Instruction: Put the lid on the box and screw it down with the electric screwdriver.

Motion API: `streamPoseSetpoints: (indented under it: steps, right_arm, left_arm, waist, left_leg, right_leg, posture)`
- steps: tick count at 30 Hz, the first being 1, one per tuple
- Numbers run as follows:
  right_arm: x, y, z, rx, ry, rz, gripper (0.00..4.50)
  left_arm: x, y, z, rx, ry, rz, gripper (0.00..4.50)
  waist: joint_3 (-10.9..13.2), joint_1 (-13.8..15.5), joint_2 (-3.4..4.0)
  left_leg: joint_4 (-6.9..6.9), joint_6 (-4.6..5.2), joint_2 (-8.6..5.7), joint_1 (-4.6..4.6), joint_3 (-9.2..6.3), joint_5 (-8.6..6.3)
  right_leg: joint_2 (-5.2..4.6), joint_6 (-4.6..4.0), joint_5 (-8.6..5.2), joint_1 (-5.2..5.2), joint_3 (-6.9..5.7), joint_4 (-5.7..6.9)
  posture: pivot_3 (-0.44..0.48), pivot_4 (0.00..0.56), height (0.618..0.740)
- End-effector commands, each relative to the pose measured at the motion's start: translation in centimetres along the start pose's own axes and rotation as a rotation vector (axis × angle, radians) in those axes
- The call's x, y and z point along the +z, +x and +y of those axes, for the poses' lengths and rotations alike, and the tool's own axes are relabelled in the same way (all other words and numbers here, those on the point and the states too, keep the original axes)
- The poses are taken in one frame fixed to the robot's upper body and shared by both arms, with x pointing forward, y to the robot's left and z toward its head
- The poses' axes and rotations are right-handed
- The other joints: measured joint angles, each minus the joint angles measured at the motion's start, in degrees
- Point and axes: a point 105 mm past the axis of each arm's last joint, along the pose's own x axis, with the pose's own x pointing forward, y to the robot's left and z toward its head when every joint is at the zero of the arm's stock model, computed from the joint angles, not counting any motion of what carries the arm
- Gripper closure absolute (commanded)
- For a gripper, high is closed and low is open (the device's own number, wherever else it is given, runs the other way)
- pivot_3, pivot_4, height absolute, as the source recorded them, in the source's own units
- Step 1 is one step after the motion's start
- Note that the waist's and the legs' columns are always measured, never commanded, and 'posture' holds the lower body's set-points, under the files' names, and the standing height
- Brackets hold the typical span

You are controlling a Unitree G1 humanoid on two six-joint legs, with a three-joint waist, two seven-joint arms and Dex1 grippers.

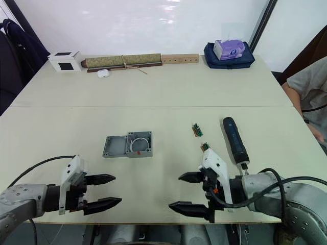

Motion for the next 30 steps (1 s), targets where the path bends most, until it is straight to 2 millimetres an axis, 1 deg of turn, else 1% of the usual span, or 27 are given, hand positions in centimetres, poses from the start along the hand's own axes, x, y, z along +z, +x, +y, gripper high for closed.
streamPoseSetpoints:
  steps: [1,5,6,8,9,11,13,14,15,16,17,18,19,20,21,22,23,24,25,26,27,29,30]
  right_arm:
    - [0.7,0.6,1.2,0.057,-0.035,-0.017,0.00]
    - [0.7,1.1,0.7,0.042,-0.018,-0.022,0.00]
    - [0.5,1.2,0.3,0.027,0.016,-0.005,0.00]
    - [-0.3,1.1,-0.5,-0.029,0.059,0.083,0.00]
    - [0.1,1.0,-0.4,-0.014,0.059,0.073,0.00]
    - [1.5,0.8,-0.4,0.007,0.067,0.009,0.00]
    - [3.0,0.8,-1.0,-0.023,0.008,-0.076,0.00]
    - [3.8,0.8,-0.9,-0.016,-0.020,-0.130,0.00]
    - [5.0,0.6,-0.9,-0.013,-0.018,-0.189,0.00]
    - [5.8,0.4,-0.9,-0.008,-0.008,-0.226,0.00]
    - [7.1,0.7,-0.7,-0.002,-0.022,-0.279,0.00]
    - [7.9,0.6,-0.7,-0.002,-0.029,-0.307,0.00]
    - [8.3,0.5,-0.7,-0.003,-0.035,-0.322,0.00]
    - [8.0,1.2,-0.8,-0.032,-0.076,-0.286,0.00]
    - [7.3,2.3,-1.3,-0.091,-0.144,-0.221,0.00]
    - [6.8,2.9,-1.6,-0.134,-0.196,-0.180,0.00]
    - [6.4,3.4,-1.8,-0.155,-0.211,-0.169,0.00]
    - [6.2,3.7,-1.8,-0.162,-0.210,-0.172,0.00]
    - [5.9,3.8,-1.9,-0.166,-0.205,-0.175,0.00]
    - [5.4,3.9,-1.8,-0.174,-0.212,-0.166,0.00]
    - [5.1,4.0,-1.8,-0.180,-0.222,-0.158,0.00]
    - [4.6,4.0,-1.9,-0.190,-0.231,-0.154,0.00]
    - [4.4,4.0,-1.9,-0.206,-0.230,-0.156,0.00]
  left_arm:
    - [0.7,-0.4,0.1,0.013,0.024,-0.026,0.04]
    - [1.0,-1.0,0.6,0.052,0.033,-0.025,0.04]
    - [1.2,-1.3,0.8,0.060,0.031,-0.031,0.04]
    - [1.9,-1.7,1.1,0.072,-0.005,-0.066,0.04]
    - [2.1,-1.8,1.0,0.068,-0.025,-0.084,0.04]
    - [2.3,-1.8,1.5,0.098,-0.012,-0.088,0.04]
    - [2.5,-2.1,1.5,0.092,-0.015,-0.084,0.04]
    - [2.9,-2.4,1.4,0.079,-0.025,-0.097,0.04]
    - [4.0,-2.7,1.8,0.073,0.019,-0.075,0.04]
    - [4.7,-3.0,2.1,0.073,0.052,-0.058,0.04]
    - [6.6,-3.5,2.9,0.075,0.177,-0.016,0.04]
    - [8.0,-3.6,3.3,0.078,0.267,0.018,0.04]
    - [8.8,-3.7,3.5,0.077,0.319,0.040,0.04]
    - [10.2,-3.4,3.7,0.059,0.427,0.089,0.04]
    - [11.1,-2.9,3.9,0.014,0.578,0.184,0.04]
    - [11.7,-2.5,4.0,-0.018,0.685,0.270,0.04]
    - [12.7,-1.7,5.0,-0.013,0.786,0.322,0.04]
    - [13.4,-0.9,5.7,-0.010,0.842,0.352,0.04]
    - [14.0,0.2,5.9,-0.026,0.862,0.350,0.04]
    - [14.3,1.3,5.9,-0.052,0.869,0.352,0.04]
    - [14.4,2.0,5.9,-0.074,0.868,0.356,0.04]
    - [14.2,2.9,5.8,-0.103,0.858,0.362,0.04]
    - [13.5,3.8,5.6,-0.137,0.861,0.386,0.04]
  waist:
    - [0.0,0.0,0.00]
    - [0.0,0.0,-0.01]
    - [0.0,0.0,-0.01]
    - [0.0,-0.1,0.00]
    - [0.0,-0.1,0.00]
    - [0.0,-0.1,0.00]
    - [0.0,-0.1,-0.02]
    - [0.0,-0.1,-0.02]
    - [0.0,-0.1,-0.02]
    - [0.0,0.0,-0.06]
    - [0.0,0.1,-0.07]
    - [0.1,0.2,-0.16]
    - [0.1,0.3,-0.20]
    - [0.1,0.2,-0.16]
    - [0.1,0.1,-0.16]
    - [0.1,0.1,-0.18]
    - [0.1,0.2,-0.18]
    - [0.1,0.1,-0.16]
    - [0.0,0.1,-0.13]
    - [0.0,0.2,-0.09]
    - [0.1,0.1,-0.12]
    - [0.1,-0.4,-0.17]
    - [0.1,-0.6,-0.21]
  left_leg:
    - [0.00,0.00,0.00,0.00,0.00,0.00]
    - [0.00,0.00,0.01,0.00,-0.01,0.00]
    - [0.00,0.00,0.01,0.00,-0.01,0.00]
    - [0.01,0.00,0.01,0.01,0.00,0.00]
    - [0.02,0.00,0.01,0.01,0.00,0.00]
    - [0.02,0.00,0.01,0.00,-0.02,0.00]
    - [0.02,0.00,0.01,0.00,-0.03,0.00]
    - [0.02,0.00,0.01,-0.02,-0.05,0.00]
    - [0.01,0.00,0.01,-0.02,-0.04,0.00]
    - [0.01,0.00,0.01,-0.01,-0.05,0.00]
    - [0.05,0.00,0.01,-0.03,-0.04,0.00]
    - [0.09,0.00,0.00,-0.04,-0.03,0.01]
    - [0.18,0.00,0.00,-0.03,-0.06,0.01]
    - [0.18,-0.02,-0.04,-0.05,-0.05,0.03]
    - [0.16,-0.02,-0.02,-0.01,0.03,0.02]
    - [0.14,-0.01,-0.09,-0.02,0.06,0.02]
    - [0.10,-0.01,-0.21,-0.08,0.09,0.01]
    - [0.07,-0.01,-0.24,-0.18,0.10,0.01]
    - [0.02,0.00,-0.31,-0.19,0.10,0.01]
    - [0.02,0.02,-0.32,-0.21,0.14,0.00]
    - [0.03,0.11,-0.34,-0.23,0.13,-0.05]
    - [0.06,0.27,-0.27,-0.32,0.18,-0.14]
    - [0.07,0.31,-0.25,-0.32,0.18,-0.17]
  right_leg:
    - [0.00,0.00,0.00,0.00,0.00,0.00]
    - [-0.01,0.00,0.00,0.00,0.00,0.00]
    - [-0.01,0.00,0.00,0.00,0.00,0.00]
    - [-0.02,0.00,0.00,0.00,0.00,0.01]
    - [-0.03,-0.01,0.01,0.00,0.01,0.02]
    - [-0.03,-0.01,0.01,-0.02,0.00,0.04]
    - [-0.02,-0.01,0.01,-0.02,0.00,0.04]
    - [0.01,0.01,0.02,-0.02,-0.01,0.04]
    - [0.01,0.01,0.02,-0.02,-0.01,0.04]
    - [0.03,0.02,0.02,-0.01,-0.02,0.07]
    - [0.05,0.04,0.03,-0.03,-0.05,0.12]
    - [0.07,0.03,0.03,-0.01,-0.08,0.14]
    - [0.10,-0.02,0.01,0.00,-0.14,0.23]
    - [0.15,-0.14,0.09,0.00,-0.18,0.12]
    - [0.07,-0.14,0.09,0.05,-0.16,0.13]
    - [0.06,-0.14,0.08,0.04,-0.14,0.05]
    - [0.06,-0.13,0.08,0.00,-0.13,-0.01]
    - [0.07,-0.13,0.09,-0.10,-0.12,-0.05]
    - [0.04,-0.12,0.09,-0.12,-0.11,-0.03]
    - [0.04,0.03,0.18,-0.14,-0.08,0.00]
    - [0.05,0.12,0.20,-0.15,-0.08,0.02]
    - [0.07,0.18,0.18,-0.27,-0.04,0.03]
    - [0.08,0.23,0.15,-0.31,-0.03,0.08]
  posture:
    - [0.000,0.150,0.740]
    - [0.000,0.150,0.740]
    - [0.000,0.150,0.740]
    - [0.000,0.150,0.740]
    - [0.000,0.150,0.740]
    - [0.000,0.150,0.740]
    - [0.000,0.150,0.740]
    - [0.000,0.150,0.740]
    - [0.000,0.150,0.740]
    - [0.000,0.150,0.740]
    - [0.000,0.150,0.740]
    - [0.000,0.150,0.740]
    - [0.000,0.150,0.740]
    - [0.000,0.150,0.740]
    - [0.000,0.150,0.740]
    - [0.000,0.150,0.740]
    - [0.000,0.150,0.740]
    - [0.000,0.150,0.740]
    - [0.000,0.150,0.740]
    - [0.000,0.150,0.740]
    - [0.000,0.150,0.740]
    - [0.000,0.150,0.740]
    - [0.000,0.150,0.740]
